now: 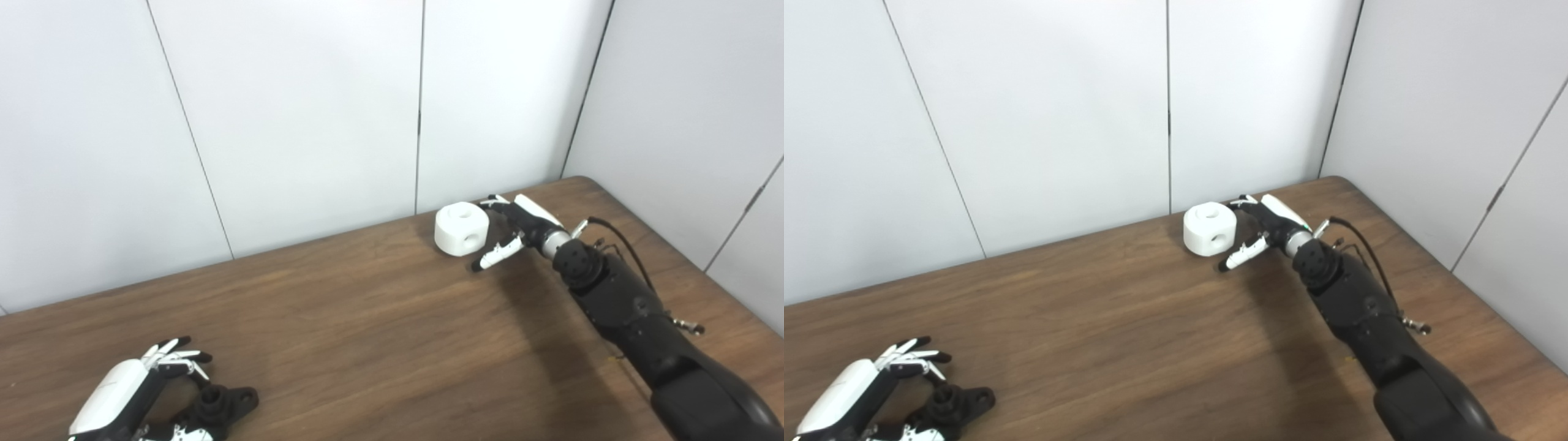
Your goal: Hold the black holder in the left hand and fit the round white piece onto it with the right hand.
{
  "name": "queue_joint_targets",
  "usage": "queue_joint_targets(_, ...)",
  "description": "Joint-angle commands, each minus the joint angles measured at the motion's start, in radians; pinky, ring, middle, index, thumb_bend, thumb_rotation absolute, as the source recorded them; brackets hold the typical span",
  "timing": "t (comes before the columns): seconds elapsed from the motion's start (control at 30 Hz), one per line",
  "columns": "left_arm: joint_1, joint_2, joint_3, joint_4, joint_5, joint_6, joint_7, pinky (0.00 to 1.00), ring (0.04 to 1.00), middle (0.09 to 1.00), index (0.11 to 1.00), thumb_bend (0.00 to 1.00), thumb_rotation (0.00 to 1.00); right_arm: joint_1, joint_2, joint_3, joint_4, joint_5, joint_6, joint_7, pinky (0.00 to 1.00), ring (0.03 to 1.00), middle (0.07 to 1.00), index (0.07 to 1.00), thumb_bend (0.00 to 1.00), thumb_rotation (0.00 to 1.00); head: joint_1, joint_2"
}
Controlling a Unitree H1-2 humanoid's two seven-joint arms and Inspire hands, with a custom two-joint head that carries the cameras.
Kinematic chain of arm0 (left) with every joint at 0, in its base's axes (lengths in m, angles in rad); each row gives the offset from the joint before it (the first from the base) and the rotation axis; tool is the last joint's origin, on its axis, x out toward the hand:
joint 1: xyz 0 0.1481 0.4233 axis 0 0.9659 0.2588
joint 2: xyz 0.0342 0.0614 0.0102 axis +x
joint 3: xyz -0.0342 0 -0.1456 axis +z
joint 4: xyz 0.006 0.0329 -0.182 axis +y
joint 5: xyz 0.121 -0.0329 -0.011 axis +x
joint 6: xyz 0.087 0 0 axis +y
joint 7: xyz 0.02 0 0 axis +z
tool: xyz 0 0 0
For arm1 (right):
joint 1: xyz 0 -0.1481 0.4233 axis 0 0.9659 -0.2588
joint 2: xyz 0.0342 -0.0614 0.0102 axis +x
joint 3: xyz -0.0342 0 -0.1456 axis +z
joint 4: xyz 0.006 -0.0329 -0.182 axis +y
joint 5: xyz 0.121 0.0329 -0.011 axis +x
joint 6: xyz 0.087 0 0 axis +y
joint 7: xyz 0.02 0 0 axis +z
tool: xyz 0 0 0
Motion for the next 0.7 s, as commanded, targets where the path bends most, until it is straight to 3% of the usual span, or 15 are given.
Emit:
queue_joint_targets(0.0, -0.018, 0.032, 0.018, -0.034, -0.008, -0.017, 0.010, 1.00, 0.951, 0.797, 0.483, 0.52, 0.04, -0.062, -0.028, -0.010, 0.004, 0.025, -0.045, 0.016, 0.89, 1.000, 1.000, 0.849, 1.00, 0.15, 0.001, -0.001)
queue_joint_targets(0.67, -0.004, 0.062, 0.040, -0.070, 0.006, 0.007, -0.005, 1.00, 0.945, 0.791, 0.483, 0.52, 0.04, -0.152, 0.017, 0.013, 0.224, 0.048, -0.239, -0.007, 1.00, 1.000, 0.999, 0.784, 1.00, 0.18, 0.032, -0.020)
